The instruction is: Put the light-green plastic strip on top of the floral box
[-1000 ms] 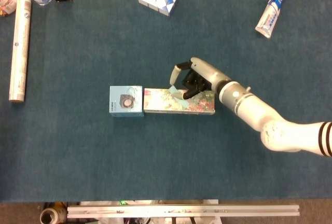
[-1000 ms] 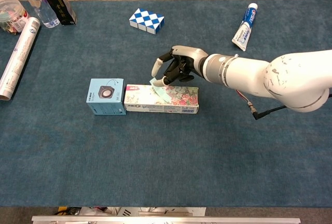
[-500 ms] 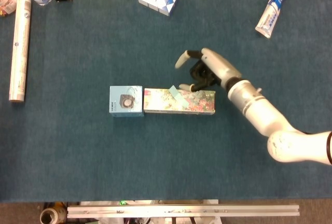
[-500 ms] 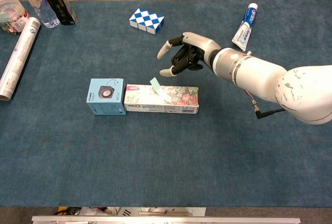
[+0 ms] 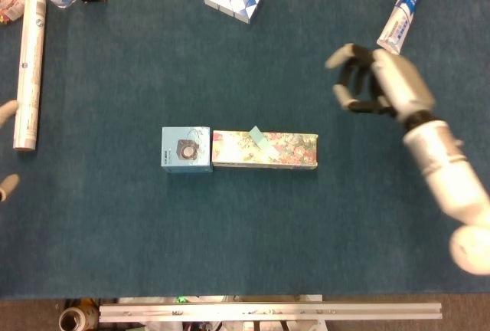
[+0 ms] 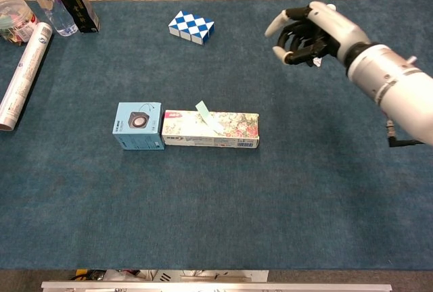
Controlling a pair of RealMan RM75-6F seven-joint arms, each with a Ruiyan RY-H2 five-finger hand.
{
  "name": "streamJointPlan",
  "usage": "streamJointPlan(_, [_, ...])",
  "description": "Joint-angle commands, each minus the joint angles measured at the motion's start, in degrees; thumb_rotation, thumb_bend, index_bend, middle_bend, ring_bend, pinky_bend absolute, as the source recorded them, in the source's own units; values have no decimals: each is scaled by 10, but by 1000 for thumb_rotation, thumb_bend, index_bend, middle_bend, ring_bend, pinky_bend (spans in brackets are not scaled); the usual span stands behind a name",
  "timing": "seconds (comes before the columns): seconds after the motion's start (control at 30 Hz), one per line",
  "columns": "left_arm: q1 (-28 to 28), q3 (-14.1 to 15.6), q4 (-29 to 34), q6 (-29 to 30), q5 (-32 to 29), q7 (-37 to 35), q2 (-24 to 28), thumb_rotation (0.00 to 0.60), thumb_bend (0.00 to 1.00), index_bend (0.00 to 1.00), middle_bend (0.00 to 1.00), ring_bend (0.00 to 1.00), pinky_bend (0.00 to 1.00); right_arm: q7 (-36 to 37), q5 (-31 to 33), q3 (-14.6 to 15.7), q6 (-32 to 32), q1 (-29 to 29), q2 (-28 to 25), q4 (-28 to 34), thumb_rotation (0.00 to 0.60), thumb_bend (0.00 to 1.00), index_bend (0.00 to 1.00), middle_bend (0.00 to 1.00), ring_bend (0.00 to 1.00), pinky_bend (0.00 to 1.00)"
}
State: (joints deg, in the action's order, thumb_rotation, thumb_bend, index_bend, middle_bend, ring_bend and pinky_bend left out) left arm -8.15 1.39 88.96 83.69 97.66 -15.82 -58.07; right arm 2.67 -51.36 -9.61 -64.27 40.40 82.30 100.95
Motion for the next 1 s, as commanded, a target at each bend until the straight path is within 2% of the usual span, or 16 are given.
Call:
streamJointPlan(0.03, [-19, 4, -14, -6, 24, -19, -2, 600, 201, 114, 353, 427, 508, -26, -43, 26, -44, -40, -38, 28, 600, 374, 408, 554, 557, 675])
streamJointPlan(0.17, [-41, 12, -14, -22, 54, -24, 2, 600, 206, 119, 522, 573, 629, -52, -76, 37, -89, -68, -62, 38, 600, 397, 408, 540, 548, 675])
streamJointPlan(0.23, [-66, 19, -9, -40, 81, -35, 9, 600, 241, 121, 608, 652, 695, -62, -88, 35, -119, -87, -75, 47, 600, 398, 408, 536, 546, 675])
streamJointPlan(0.5, [-146, 25, 3, -88, 150, -45, 6, 600, 387, 142, 794, 845, 853, -79, -78, 9, -132, -112, -113, 76, 600, 398, 407, 534, 544, 675])
streamJointPlan(0.6, [-167, 24, 4, -97, 159, -54, -2, 600, 471, 173, 895, 914, 919, -74, -71, 1, -128, -118, -119, 81, 600, 401, 407, 534, 544, 675])
streamJointPlan(0.77, [-205, 21, 12, -119, 170, -57, -14, 600, 598, 178, 942, 958, 967, -72, -66, -8, -127, -130, -121, 76, 600, 410, 407, 534, 544, 675])
streamJointPlan(1.0, [-253, 12, 12, -145, 179, -47, -45, 600, 695, 77, 869, 917, 956, -70, -60, -28, -116, -132, -114, 64, 600, 429, 401, 534, 544, 675])
